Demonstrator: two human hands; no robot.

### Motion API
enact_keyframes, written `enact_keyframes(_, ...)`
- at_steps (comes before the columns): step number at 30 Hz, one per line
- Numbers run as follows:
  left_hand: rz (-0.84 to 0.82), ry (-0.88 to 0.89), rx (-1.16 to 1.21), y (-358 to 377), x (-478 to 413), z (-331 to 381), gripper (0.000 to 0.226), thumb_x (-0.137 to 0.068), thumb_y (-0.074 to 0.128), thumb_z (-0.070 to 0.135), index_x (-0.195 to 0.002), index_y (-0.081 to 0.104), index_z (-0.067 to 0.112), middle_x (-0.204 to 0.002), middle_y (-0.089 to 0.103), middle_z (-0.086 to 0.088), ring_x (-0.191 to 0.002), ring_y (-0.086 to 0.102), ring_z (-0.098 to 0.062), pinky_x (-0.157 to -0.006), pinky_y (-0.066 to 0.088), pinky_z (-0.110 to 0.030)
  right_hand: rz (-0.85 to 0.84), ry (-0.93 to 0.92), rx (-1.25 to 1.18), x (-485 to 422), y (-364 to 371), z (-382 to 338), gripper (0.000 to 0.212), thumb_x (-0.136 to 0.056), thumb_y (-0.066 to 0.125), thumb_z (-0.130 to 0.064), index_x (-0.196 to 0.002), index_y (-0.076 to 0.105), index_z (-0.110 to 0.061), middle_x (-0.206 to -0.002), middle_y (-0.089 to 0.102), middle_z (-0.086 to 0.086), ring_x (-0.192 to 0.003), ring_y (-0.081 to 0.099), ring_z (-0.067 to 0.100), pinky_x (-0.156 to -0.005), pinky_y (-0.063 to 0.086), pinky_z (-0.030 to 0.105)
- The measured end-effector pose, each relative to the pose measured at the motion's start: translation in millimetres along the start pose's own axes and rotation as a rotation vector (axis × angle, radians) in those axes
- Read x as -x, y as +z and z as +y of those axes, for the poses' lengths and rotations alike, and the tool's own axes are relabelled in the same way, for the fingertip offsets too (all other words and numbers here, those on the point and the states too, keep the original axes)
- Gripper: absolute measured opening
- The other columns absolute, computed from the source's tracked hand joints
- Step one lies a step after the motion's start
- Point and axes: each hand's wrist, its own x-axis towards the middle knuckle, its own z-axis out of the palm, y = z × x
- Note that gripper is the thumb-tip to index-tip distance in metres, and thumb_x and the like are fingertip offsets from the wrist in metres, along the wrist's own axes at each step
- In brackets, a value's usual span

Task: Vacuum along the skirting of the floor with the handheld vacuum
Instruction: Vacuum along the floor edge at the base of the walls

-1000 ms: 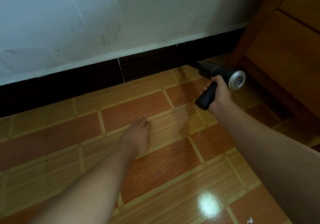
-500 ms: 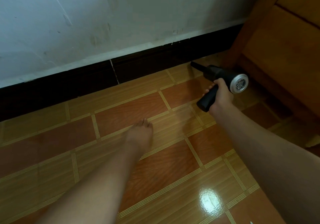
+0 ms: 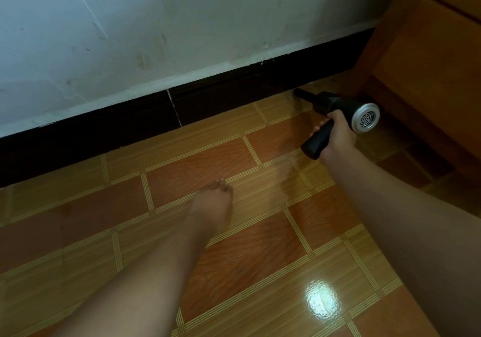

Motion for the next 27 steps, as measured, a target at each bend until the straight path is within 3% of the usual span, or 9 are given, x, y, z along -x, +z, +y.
enact_keyframes(9, -0.012, 0.029, 0.009, 0, 0, -8, 0.063, -0.096, 0.038, 0.006, -0.152, 0.011, 0.014, -0.16, 0.004, -0.009, -0.148, 0.01, -0.022, -0.117, 0.015, -0.031, -0.006, 0.034, -0.008, 4, 6, 4, 0.01, -0.081, 0.06, -0.011, -0.074, 0.053, -0.01, -0.061, 0.052, 0.0, -0.047, 0.049, 0.013, -0.053, 0.045, 0.025)
enact_keyframes(22, -0.009, 0.019, 0.007, 5, 2, -9, 0.065, -0.096, 0.038, 0.005, -0.153, 0.009, 0.016, -0.16, 0.001, -0.008, -0.148, 0.008, -0.023, -0.118, 0.013, -0.033, -0.099, 0.103, 0.034, 31, 9, 16, 0.008, -0.08, 0.06, -0.01, -0.074, 0.054, -0.01, -0.058, 0.051, 0.0, -0.045, 0.049, 0.012, -0.052, 0.044, 0.024)
enact_keyframes(27, -0.004, 0.046, 0.011, 3, 5, -12, 0.064, -0.096, 0.038, 0.009, -0.153, 0.006, 0.014, -0.16, 0.001, -0.009, -0.148, 0.005, -0.022, -0.119, 0.004, -0.031, -0.115, 0.076, 0.038, 37, 11, 9, 0.007, -0.08, 0.06, -0.01, -0.076, 0.055, -0.01, -0.059, 0.051, 0.0, -0.047, 0.049, 0.012, -0.053, 0.044, 0.024)
